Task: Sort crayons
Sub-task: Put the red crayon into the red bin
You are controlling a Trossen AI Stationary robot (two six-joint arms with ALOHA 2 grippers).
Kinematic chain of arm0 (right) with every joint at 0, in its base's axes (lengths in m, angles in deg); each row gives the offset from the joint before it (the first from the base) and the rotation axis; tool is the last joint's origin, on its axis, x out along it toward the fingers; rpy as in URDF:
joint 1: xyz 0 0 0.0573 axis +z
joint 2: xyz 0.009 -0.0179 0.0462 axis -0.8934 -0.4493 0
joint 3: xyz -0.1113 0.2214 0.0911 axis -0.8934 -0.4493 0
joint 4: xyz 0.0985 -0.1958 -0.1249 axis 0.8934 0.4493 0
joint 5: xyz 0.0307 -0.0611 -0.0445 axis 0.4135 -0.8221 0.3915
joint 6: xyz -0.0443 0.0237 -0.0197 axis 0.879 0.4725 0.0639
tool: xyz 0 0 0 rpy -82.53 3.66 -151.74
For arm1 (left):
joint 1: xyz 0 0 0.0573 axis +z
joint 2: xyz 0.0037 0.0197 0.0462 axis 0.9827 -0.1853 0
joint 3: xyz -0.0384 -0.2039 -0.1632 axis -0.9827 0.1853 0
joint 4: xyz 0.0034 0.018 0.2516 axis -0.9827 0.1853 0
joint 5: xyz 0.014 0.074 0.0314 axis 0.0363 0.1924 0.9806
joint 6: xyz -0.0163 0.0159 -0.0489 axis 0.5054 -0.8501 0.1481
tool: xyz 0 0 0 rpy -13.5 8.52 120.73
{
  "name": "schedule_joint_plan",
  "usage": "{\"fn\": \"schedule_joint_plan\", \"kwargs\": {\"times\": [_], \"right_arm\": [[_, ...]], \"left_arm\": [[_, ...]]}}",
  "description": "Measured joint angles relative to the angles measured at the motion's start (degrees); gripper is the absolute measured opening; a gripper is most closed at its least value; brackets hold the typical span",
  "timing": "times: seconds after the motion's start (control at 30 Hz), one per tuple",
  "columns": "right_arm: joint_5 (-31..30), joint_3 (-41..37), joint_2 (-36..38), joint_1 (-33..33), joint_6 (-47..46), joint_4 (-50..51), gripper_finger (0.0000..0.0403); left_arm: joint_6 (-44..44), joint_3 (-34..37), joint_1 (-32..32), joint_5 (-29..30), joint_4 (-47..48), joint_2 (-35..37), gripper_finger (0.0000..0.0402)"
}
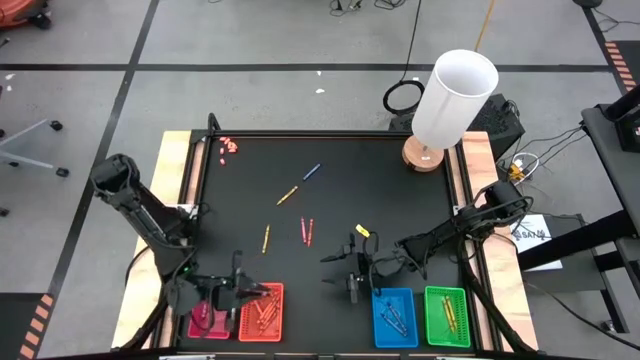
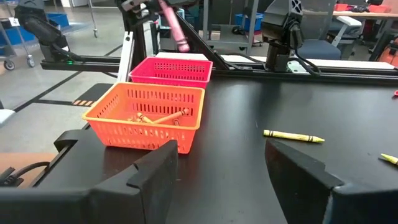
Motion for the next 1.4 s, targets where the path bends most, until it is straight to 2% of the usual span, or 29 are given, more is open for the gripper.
{"fn": "schedule_joint_plan", "kwargs": {"times": [0.13, 0.23, 0.4, 0.47, 0.6, 0.7, 0.83, 1.1, 1.2, 1.3, 1.4], "right_arm": [[0.01, 0.0, 0.0, 0.0, -0.03, 0.0, 0.0226], [0.01, 0.0, 0.0, 0.0, -0.04, 0.01, 0.0226], [0.01, 0.0, 0.0, 0.0, 0.21, 0.0, 0.0226], [0.01, 0.0, 0.0, 0.0, 0.05, 0.0, 0.0226], [0.01, 0.0, -0.02, 0.0, -0.02, -0.07, 0.0226], [0.01, 0.0, -0.02, 0.0, -0.01, -0.36, 0.0226], [0.01, 0.0, -0.04, 0.0, 0.1, -0.42, 0.0226], [0.01, 0.0, -0.04, 0.0, -0.01, -0.42, 0.0226], [0.01, 0.0, -0.04, 0.0, -0.01, -0.42, 0.0226], [0.01, 0.0, -0.04, 0.0, -0.03, -0.41, 0.0226], [0.01, 0.0, -0.04, 0.0, -0.03, -0.39, 0.0226]], "left_arm": [[3.84, 0.0, -3.48, 1.23, 0.0, 0.0, 0.0033], [9.82, 0.0, -5.58, 2.25, 1.21, 0.47, 0.0033], [32.09, 0.0, -7.78, 1.22, 14.64, 4.48, 0.0033], [42.99, 0.0, -8.12, -1.13, 21.28, 6.62, 0.0033], [62.49, 0.0, -8.38, -9.75, 32.07, 10.39, 0.0033], [72.84, 0.0, -9.15, -17.41, 37.46, 12.25, 0.0033], [79.16, 0.0, -10.54, -22.02, 41.57, 13.22, 0.0033], [92.22, 0.0, -13.16, -23.15, 48.01, 10.76, 0.0033], [97.04, 0.0, -13.89, -25.87, 50.17, 8.71, 0.0033], [98.39, 0.0, -14.04, -29.9, 51.07, 7.25, 0.0037], [99.27, 0.0, -14.39, -30.17, 50.97, 6.55, 0.0054]]}}
